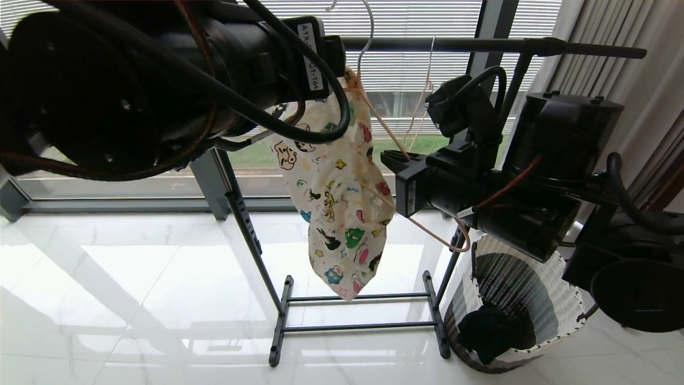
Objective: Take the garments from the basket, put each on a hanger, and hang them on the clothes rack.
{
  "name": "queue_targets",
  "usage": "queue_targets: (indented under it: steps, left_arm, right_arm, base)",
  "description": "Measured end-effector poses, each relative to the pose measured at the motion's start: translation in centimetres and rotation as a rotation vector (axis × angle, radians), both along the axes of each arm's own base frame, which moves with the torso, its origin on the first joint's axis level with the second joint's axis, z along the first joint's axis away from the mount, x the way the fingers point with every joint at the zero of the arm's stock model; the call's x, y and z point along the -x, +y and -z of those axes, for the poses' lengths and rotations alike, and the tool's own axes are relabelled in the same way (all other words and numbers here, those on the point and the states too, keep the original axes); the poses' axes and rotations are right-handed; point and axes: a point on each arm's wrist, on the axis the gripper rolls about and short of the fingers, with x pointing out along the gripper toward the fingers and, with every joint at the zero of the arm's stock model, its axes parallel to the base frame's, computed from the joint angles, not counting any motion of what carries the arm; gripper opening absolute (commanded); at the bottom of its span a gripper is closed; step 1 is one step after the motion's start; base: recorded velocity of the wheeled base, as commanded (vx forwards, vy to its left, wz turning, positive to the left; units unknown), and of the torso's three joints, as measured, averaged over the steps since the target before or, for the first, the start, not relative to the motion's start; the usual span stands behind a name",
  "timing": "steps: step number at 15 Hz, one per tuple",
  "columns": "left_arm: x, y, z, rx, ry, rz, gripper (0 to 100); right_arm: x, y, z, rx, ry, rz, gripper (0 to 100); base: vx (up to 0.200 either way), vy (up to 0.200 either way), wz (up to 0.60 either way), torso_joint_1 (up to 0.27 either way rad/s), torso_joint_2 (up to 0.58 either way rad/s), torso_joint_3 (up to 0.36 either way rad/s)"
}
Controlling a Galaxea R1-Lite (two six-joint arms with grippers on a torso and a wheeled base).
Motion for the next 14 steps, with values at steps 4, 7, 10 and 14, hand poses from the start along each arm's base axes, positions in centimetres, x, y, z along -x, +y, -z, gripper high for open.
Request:
queue_targets:
  steps: [4, 7, 10, 14]
  left_arm:
    - [0.5, 0.5, -0.3, -0.045, -0.018, 0.003, 100]
    - [0.7, 3.9, 0.7, -0.146, -0.016, 0.049, 100]
    - [0.4, 10.4, 3.1, -0.331, -0.025, 0.238, 100]
    - [2.5, 16.8, 7.4, -0.564, -0.079, 0.486, 100]
  right_arm:
    - [0.1, -0.1, -0.1, 0.028, -0.049, 0.016, 0]
    - [-0.1, -0.8, 0.3, 0.064, -0.063, 0.029, 0]
    - [0.3, -2.3, 1.8, 0.129, -0.036, -0.044, 0]
    - [2.6, -4.7, 3.6, 0.291, -0.055, -0.208, 0]
  base:
    - [0.0, 0.0, 0.0, 0.0, 0.0, 0.0]
    - [0.0, 0.0, 0.0, 0.0, 0.0, 0.0]
    - [0.0, 0.0, 0.0, 0.0, 0.0, 0.0]
    - [0.0, 0.0, 0.0, 0.0, 0.0, 0.0]
